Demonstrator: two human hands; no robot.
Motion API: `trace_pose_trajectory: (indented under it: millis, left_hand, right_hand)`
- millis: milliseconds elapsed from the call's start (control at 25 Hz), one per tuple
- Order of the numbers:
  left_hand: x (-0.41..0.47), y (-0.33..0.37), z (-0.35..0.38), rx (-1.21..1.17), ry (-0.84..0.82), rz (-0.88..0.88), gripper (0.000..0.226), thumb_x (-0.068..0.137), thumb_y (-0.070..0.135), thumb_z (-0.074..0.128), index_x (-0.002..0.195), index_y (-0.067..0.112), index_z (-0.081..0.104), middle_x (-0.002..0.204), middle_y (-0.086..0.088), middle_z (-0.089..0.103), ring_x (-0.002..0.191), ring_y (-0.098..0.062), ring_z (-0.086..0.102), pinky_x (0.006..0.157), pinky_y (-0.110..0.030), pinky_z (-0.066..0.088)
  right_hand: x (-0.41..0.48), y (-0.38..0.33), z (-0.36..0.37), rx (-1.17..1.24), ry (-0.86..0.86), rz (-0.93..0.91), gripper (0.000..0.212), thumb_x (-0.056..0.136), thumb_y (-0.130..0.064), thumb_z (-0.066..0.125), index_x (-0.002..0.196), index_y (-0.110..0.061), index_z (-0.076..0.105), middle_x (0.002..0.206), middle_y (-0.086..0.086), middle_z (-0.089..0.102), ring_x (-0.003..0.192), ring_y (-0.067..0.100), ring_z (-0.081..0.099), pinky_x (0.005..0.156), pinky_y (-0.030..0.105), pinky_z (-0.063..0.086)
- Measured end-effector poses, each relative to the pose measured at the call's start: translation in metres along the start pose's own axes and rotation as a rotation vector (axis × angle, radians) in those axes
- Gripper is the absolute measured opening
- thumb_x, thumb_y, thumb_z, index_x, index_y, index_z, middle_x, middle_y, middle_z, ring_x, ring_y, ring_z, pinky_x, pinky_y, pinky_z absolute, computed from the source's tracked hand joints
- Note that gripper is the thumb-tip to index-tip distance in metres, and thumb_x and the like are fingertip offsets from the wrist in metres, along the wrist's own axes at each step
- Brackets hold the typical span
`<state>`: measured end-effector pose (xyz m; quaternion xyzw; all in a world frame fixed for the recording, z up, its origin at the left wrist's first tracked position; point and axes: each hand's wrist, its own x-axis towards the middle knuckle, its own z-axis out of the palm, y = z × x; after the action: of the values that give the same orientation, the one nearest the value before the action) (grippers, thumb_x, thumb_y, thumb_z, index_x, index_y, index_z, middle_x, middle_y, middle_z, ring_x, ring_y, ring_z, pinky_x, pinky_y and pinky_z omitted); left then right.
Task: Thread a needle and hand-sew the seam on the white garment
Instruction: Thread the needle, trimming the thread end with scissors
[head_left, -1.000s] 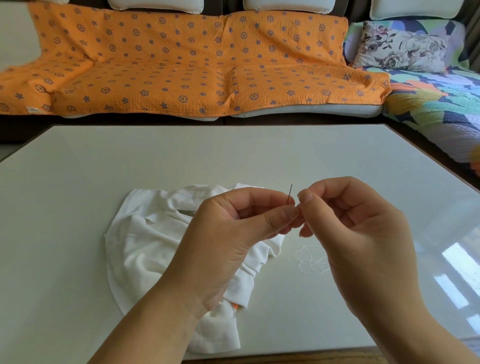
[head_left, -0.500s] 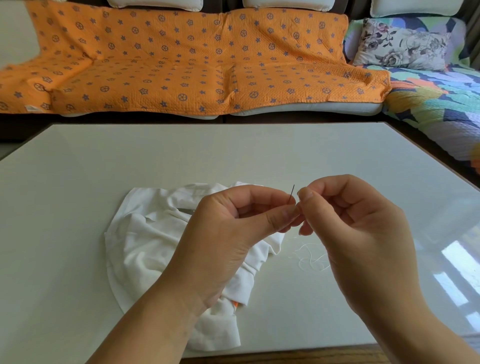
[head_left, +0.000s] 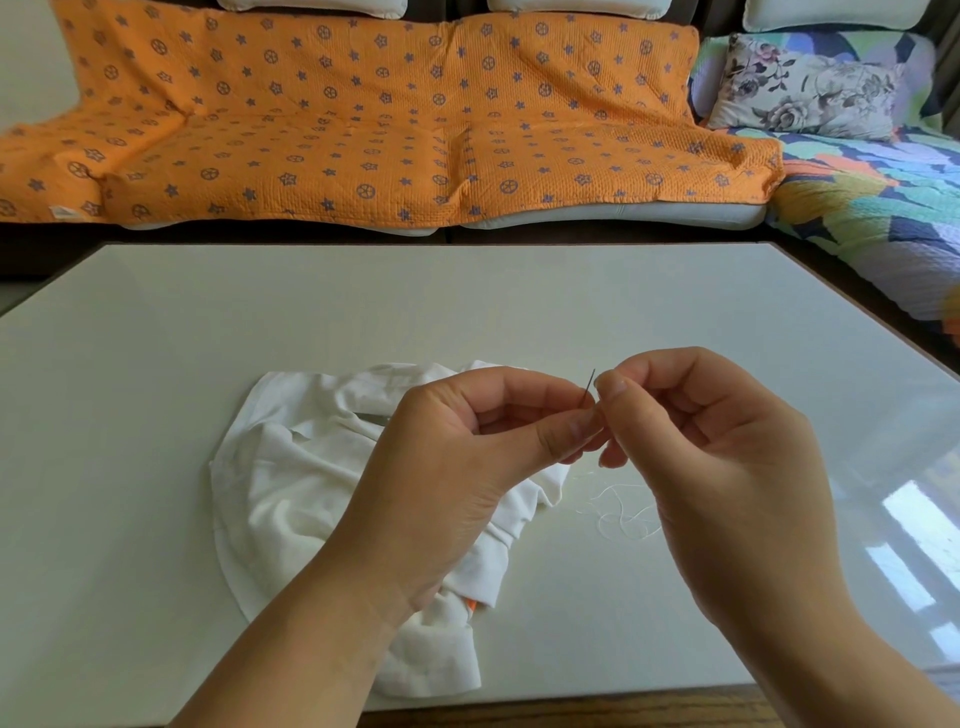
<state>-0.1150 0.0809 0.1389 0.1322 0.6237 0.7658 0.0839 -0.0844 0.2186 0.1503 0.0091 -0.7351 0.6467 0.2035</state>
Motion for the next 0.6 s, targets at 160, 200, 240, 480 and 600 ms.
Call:
trace_pose_trajectory:
  millis: [160,200,240,480,600]
  left_hand:
    - [0.0000,-0.0003,0.0005,-0.009,0.006,0.002,0.022,0.067,0.018,0.076,0.087,0.008,0.077,0.079,-0.003,0.076,0.075,-0.010,0.072,0.071,-0.015,0.052]
    - [0.0000,-0.0002,0.0006,-0.012,0.007,0.002,0.021,0.067,0.018,0.076,0.086,0.009,0.077,0.079,-0.004,0.077,0.075,-0.010,0.072,0.071,-0.015,0.052]
    - [-0.0001,0.0000,0.0005,-0.018,0.009,0.001,0.020,0.067,0.018,0.076,0.084,0.010,0.078,0.080,-0.004,0.077,0.075,-0.011,0.072,0.071,-0.015,0.052]
    - [-0.0004,0.0015,-0.0009,0.011,0.012,0.006,0.017,0.069,0.019,0.076,0.084,0.011,0.077,0.082,-0.005,0.077,0.082,-0.015,0.074,0.069,-0.013,0.051]
    - [-0.0009,0.0019,-0.0007,0.042,0.019,0.023,0.017,0.070,0.020,0.076,0.085,0.012,0.077,0.082,-0.003,0.077,0.081,-0.013,0.074,0.067,-0.011,0.049]
  right_hand:
    - [-0.0002,0.0000,0.0000,0.008,-0.002,-0.005,0.012,0.082,-0.013,0.066,0.070,-0.016,0.067,0.058,-0.005,0.068,0.053,0.003,0.063,0.054,0.010,0.046]
    - [-0.0003,-0.0001,0.0000,0.015,-0.002,-0.006,0.013,0.082,-0.013,0.066,0.070,-0.016,0.068,0.058,-0.005,0.068,0.053,0.002,0.063,0.054,0.010,0.046]
    - [-0.0003,0.0001,-0.0002,0.023,-0.005,-0.007,0.013,0.083,-0.012,0.067,0.070,-0.016,0.068,0.058,-0.004,0.069,0.053,0.002,0.063,0.054,0.010,0.046]
    - [0.0010,0.0032,-0.0008,0.067,-0.013,-0.004,0.015,0.082,-0.014,0.070,0.068,-0.018,0.072,0.060,-0.001,0.070,0.055,0.006,0.064,0.055,0.011,0.047]
    - [0.0013,0.0042,-0.0008,0.097,-0.029,0.000,0.008,0.079,-0.020,0.070,0.072,-0.019,0.074,0.063,0.000,0.071,0.057,0.008,0.065,0.057,0.012,0.048]
